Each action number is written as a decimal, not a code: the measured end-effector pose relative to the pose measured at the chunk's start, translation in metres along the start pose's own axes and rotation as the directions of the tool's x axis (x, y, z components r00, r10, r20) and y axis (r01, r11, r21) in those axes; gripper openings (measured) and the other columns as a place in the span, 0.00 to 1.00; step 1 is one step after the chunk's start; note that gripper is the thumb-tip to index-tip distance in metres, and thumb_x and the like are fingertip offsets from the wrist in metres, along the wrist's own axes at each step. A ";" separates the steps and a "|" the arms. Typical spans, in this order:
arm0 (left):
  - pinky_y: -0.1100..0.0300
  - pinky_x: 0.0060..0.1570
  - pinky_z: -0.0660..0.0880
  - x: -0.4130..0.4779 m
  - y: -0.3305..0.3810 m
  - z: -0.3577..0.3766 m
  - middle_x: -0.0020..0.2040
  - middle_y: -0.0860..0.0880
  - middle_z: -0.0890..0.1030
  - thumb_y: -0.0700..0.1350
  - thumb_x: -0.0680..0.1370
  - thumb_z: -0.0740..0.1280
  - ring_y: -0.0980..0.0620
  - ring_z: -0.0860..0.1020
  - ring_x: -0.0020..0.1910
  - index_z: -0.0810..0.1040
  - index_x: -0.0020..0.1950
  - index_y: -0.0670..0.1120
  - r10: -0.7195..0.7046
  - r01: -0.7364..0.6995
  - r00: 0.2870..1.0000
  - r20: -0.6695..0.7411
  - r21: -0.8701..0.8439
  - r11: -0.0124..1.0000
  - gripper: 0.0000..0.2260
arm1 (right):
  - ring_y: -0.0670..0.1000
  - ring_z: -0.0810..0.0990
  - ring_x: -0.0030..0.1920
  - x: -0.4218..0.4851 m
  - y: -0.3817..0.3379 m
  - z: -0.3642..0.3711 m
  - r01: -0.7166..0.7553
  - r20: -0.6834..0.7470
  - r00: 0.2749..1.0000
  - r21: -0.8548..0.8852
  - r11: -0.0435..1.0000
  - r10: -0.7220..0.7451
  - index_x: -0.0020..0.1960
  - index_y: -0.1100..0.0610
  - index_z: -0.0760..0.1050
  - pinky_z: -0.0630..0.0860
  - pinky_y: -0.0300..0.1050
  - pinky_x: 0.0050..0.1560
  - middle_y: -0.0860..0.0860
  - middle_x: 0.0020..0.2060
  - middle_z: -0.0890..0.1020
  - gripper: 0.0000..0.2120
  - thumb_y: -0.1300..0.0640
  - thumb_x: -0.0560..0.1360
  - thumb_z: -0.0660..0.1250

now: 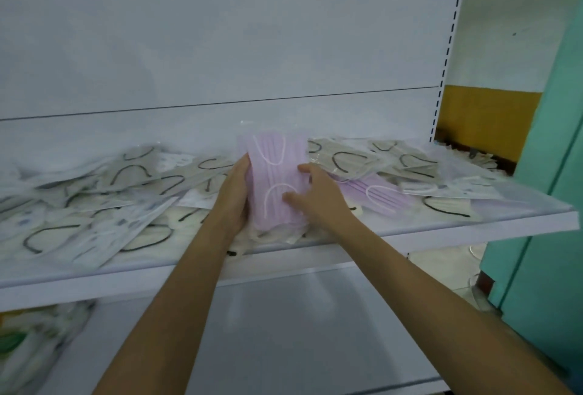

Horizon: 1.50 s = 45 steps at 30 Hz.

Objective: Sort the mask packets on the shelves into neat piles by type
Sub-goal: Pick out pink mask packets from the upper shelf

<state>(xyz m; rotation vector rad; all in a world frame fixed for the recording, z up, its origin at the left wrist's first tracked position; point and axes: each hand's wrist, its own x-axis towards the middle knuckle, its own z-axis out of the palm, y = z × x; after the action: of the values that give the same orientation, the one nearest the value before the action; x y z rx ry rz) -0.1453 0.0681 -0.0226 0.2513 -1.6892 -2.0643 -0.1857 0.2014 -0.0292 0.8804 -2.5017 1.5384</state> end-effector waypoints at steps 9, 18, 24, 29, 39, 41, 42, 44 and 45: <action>0.43 0.65 0.68 0.003 -0.010 -0.011 0.72 0.43 0.65 0.30 0.73 0.65 0.44 0.69 0.68 0.48 0.77 0.51 0.164 -0.164 0.986 0.019 0.236 0.958 0.40 | 0.47 0.74 0.50 -0.007 0.006 -0.040 0.052 -0.039 0.998 -0.011 0.999 -0.053 0.65 0.57 0.71 0.65 0.32 0.45 0.52 0.59 0.75 0.21 0.53 0.74 0.69; 0.63 0.59 0.67 -0.001 -0.011 -0.008 0.62 0.54 0.68 0.34 0.76 0.63 0.56 0.68 0.60 0.68 0.70 0.48 0.355 -0.303 0.934 -0.037 0.444 0.843 0.23 | 0.47 0.74 0.53 -0.020 0.064 -0.115 -0.010 0.102 0.991 -0.592 0.806 0.087 0.63 0.53 0.74 0.67 0.39 0.49 0.49 0.59 0.77 0.21 0.48 0.72 0.69; 0.62 0.62 0.66 0.000 -0.010 -0.007 0.60 0.51 0.69 0.35 0.76 0.62 0.55 0.69 0.60 0.70 0.69 0.46 0.422 -0.330 0.903 -0.079 0.501 0.800 0.21 | 0.50 0.77 0.49 -0.032 0.060 -0.110 0.065 0.093 0.996 -0.654 0.753 -0.005 0.58 0.50 0.78 0.72 0.43 0.47 0.50 0.51 0.82 0.12 0.52 0.76 0.64; 0.67 0.60 0.64 0.002 0.004 -0.004 0.63 0.41 0.69 0.34 0.76 0.61 0.49 0.70 0.63 0.69 0.69 0.44 0.556 -0.418 0.828 -0.065 0.590 0.691 0.21 | 0.49 0.77 0.39 -0.033 0.053 -0.116 0.066 0.175 0.984 -0.383 0.921 0.003 0.39 0.43 0.80 0.67 0.42 0.40 0.50 0.35 0.78 0.12 0.45 0.77 0.61; 0.70 0.60 0.61 -0.015 0.028 -0.020 0.64 0.39 0.68 0.33 0.77 0.61 0.46 0.68 0.65 0.68 0.69 0.42 0.642 -0.441 0.764 -0.054 0.683 0.582 0.20 | 0.48 0.75 0.50 -0.009 0.056 -0.106 0.079 0.176 0.984 -0.444 0.893 0.000 0.63 0.49 0.72 0.71 0.40 0.48 0.47 0.55 0.76 0.21 0.58 0.71 0.68; 0.70 0.61 0.60 -0.020 0.028 -0.032 0.65 0.39 0.68 0.33 0.77 0.60 0.46 0.68 0.66 0.68 0.69 0.42 0.644 -0.409 0.759 -0.091 0.704 0.581 0.20 | 0.50 0.75 0.50 -0.011 0.050 -0.107 0.135 0.227 0.973 -0.450 0.883 -0.032 0.61 0.49 0.74 0.72 0.41 0.49 0.48 0.56 0.75 0.20 0.64 0.71 0.65; 0.70 0.60 0.60 -0.022 0.027 -0.038 0.65 0.39 0.68 0.33 0.77 0.60 0.47 0.67 0.66 0.68 0.69 0.42 0.639 -0.387 0.760 -0.115 0.709 0.589 0.20 | 0.50 0.75 0.51 -0.012 0.046 -0.109 0.167 0.256 0.966 -0.463 0.870 -0.049 0.60 0.48 0.75 0.72 0.39 0.49 0.47 0.56 0.74 0.20 0.65 0.72 0.64; 0.71 0.59 0.59 -0.026 0.026 -0.047 0.66 0.40 0.67 0.34 0.77 0.60 0.47 0.67 0.66 0.68 0.70 0.42 0.624 -0.340 0.761 -0.177 0.710 0.617 0.21 | 0.48 0.74 0.51 -0.013 0.036 -0.114 0.215 0.287 0.954 -0.446 0.869 -0.088 0.56 0.45 0.76 0.71 0.34 0.45 0.45 0.56 0.74 0.19 0.67 0.72 0.62; 0.71 0.60 0.59 -0.027 0.026 -0.051 0.66 0.40 0.67 0.34 0.77 0.60 0.47 0.67 0.67 0.68 0.70 0.42 0.617 -0.322 0.759 -0.207 0.705 0.632 0.21 | 0.47 0.74 0.51 -0.013 0.030 -0.116 0.229 0.292 0.950 -0.410 0.883 -0.110 0.53 0.45 0.76 0.71 0.34 0.45 0.45 0.55 0.75 0.20 0.68 0.73 0.61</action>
<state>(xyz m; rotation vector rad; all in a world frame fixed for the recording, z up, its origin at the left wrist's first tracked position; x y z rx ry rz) -0.0945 0.0315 -0.0136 0.3804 -1.8396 -0.8923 -0.2164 0.3147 -0.0003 1.2426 -2.6887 0.7897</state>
